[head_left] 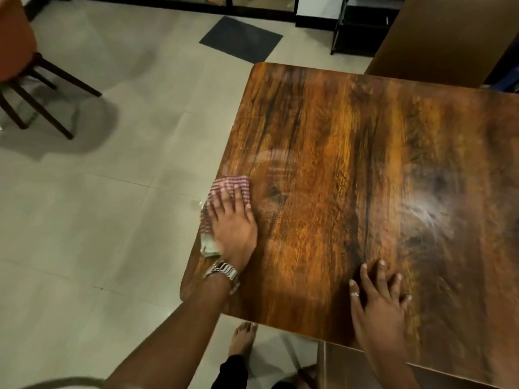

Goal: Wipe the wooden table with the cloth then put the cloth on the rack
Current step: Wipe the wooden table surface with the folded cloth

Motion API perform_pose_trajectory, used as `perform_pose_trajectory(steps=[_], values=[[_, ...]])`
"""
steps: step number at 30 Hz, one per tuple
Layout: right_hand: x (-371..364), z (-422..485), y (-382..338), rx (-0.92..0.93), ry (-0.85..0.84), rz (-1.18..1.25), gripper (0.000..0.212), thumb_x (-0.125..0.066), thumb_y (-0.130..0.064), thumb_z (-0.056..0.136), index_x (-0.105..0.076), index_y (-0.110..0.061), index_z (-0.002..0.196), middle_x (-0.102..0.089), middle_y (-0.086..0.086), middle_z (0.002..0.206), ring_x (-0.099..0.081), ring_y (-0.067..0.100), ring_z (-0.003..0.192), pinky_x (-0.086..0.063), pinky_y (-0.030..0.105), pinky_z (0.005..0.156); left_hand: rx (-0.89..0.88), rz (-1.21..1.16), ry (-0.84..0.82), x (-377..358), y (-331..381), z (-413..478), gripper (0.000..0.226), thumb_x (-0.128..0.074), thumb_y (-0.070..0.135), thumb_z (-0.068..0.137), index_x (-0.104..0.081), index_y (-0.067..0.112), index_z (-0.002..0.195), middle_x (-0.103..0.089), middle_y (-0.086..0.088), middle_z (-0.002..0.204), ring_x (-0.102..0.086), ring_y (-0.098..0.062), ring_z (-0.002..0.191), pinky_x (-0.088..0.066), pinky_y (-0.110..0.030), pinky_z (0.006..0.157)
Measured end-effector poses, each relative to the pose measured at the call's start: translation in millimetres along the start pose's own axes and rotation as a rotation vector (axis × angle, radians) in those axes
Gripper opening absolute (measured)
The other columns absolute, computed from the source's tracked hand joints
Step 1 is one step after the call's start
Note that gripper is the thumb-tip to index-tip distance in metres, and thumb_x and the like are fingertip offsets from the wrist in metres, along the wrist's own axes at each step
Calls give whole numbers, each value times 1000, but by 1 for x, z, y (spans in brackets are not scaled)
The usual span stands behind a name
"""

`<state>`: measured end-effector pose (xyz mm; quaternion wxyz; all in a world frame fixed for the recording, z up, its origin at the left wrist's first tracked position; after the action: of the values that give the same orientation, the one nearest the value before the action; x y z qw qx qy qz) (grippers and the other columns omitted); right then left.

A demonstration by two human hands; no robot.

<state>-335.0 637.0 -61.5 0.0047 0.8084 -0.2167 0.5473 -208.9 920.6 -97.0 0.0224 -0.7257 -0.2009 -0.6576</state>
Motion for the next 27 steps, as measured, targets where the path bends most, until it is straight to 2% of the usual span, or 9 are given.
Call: perform_pose_trajectory(steps=[3, 6, 9, 11, 12, 15, 20, 24, 27], values=[[-3, 1, -1, -30, -1, -5, 57, -33, -48, 99, -31, -29, 152, -1, -2, 164, 7, 33, 151, 1, 58, 120, -177, -46, -50, -21, 75, -11, 62, -8, 44, 105, -2, 19, 161, -1, -14, 168, -1, -35, 155, -7, -55, 124], [-4, 4, -2, -64, -6, -9, 54, -39, -42, 100, -31, -30, 152, -1, -4, 164, 5, 33, 152, -1, 58, 120, -418, -101, -136, -41, 157, -42, 59, -15, 40, 105, -2, 19, 160, 1, -13, 167, 5, -34, 155, -2, -54, 125], [-5, 7, -1, -87, -24, -12, 57, -42, -42, 99, -26, -34, 153, 8, -12, 158, 6, 31, 152, 0, 56, 120, -549, -74, -207, -49, 213, -41, 58, -2, 36, 105, -10, 19, 160, -9, -11, 168, -1, -31, 155, 2, -53, 125], [-6, 9, 0, -100, -33, -27, 57, -40, -44, 99, -23, -37, 153, 9, -14, 157, 7, 29, 152, 0, 55, 120, -604, -29, -217, -50, 227, -21, 58, -8, 36, 105, -20, 20, 159, -18, -8, 167, -7, -29, 155, 6, -50, 125], [-6, 10, 0, -108, -34, -32, 56, -38, -45, 99, -22, -39, 153, 9, -14, 158, 7, 29, 152, 0, 54, 120, -614, -21, -211, -48, 227, -7, 57, -13, 37, 105, -22, 21, 159, -19, -8, 167, -8, -29, 154, 6, -49, 125], [-6, 9, 2, -107, -24, -27, 56, -37, -48, 99, -23, -40, 152, 9, -14, 157, 7, 27, 152, 1, 54, 120, -538, -48, -148, -43, 199, 57, 58, -11, 40, 105, -17, 20, 160, -13, -9, 168, -7, -30, 155, 1, -50, 126], [-2, 3, -3, -64, -15, 14, 64, -22, -57, 90, -23, -37, 151, 5, -12, 159, 7, 27, 151, 3, 53, 119, -331, -26, -77, -12, 101, 139, 60, -12, 45, 106, -5, 23, 161, -3, -10, 169, -3, -32, 155, -4, -52, 126], [3, 1, -3, -67, -40, 19, 63, -23, -56, 93, -22, -37, 153, 10, -11, 159, 12, 26, 151, 4, 53, 120, -258, 3, -9, 5, 37, 128, 59, -17, 43, 107, -12, 20, 161, -11, -11, 168, -8, -31, 155, -6, -51, 126], [3, 2, -2, -82, -58, 4, 58, -29, -52, 99, -19, -36, 154, 15, -11, 159, 14, 26, 151, 5, 53, 120, -245, 38, -11, 0, 24, 88, 61, -13, 43, 106, -13, 18, 161, -12, -12, 168, -9, -31, 155, -9, -50, 126]])
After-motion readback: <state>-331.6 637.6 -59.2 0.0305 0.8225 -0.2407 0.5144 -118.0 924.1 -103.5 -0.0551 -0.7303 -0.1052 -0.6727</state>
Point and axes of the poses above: each hand's wrist, its own z-axis towards the middle knuckle, its own x-axis out of the back of the hand, y = z × x, the point moved 1 cm from there along z, towards the middle knuckle
